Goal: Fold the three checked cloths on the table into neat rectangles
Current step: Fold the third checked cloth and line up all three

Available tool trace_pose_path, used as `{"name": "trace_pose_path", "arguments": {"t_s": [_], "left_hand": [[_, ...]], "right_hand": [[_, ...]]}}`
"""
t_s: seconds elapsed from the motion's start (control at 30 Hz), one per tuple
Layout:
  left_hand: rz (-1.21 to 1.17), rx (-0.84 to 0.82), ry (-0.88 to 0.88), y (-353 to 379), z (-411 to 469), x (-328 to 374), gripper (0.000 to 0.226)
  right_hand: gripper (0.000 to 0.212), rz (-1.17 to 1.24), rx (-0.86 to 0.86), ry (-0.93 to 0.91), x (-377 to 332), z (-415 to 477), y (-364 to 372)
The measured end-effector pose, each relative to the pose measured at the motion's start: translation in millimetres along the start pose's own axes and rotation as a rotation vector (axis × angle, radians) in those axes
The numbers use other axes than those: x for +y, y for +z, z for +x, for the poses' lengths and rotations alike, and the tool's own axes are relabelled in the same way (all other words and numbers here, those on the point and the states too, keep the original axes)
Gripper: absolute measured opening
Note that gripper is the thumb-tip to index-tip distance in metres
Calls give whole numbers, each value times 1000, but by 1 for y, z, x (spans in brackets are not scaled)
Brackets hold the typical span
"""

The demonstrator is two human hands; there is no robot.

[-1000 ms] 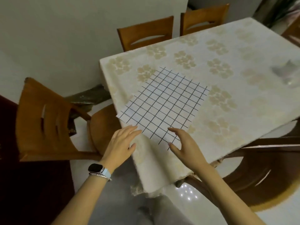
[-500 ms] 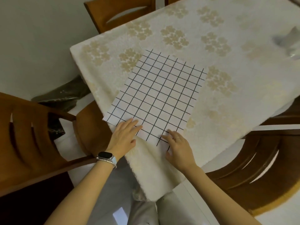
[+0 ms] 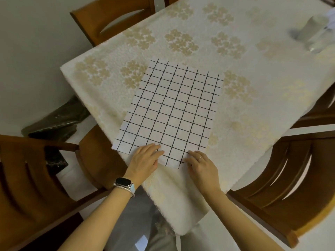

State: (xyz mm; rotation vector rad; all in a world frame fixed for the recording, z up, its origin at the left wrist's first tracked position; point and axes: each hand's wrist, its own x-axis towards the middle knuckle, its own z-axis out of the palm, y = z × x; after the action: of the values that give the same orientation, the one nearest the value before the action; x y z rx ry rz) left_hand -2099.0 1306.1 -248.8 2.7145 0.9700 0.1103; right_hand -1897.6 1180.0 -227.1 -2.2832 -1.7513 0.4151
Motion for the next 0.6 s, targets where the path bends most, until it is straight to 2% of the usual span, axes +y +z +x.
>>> {"name": "trace_pose_path", "arguments": {"t_s": [0.1,0.27,0.37,0.6], "left_hand": [[-24,-42,10,-5,1,-1,48],[-38,-147,29,-12,-3,4,59],[-68,-84,0,-16,-4,1,48],[-315,9,-267,-58,-17,-6,4]], "right_hand": [[14,72,41,44,-2,1,-5],[13,272,93,188,-4,-7,-17],[11,339,135,223,-1,-11,-29],[8,516,185,284,9,-23,-61]]}}
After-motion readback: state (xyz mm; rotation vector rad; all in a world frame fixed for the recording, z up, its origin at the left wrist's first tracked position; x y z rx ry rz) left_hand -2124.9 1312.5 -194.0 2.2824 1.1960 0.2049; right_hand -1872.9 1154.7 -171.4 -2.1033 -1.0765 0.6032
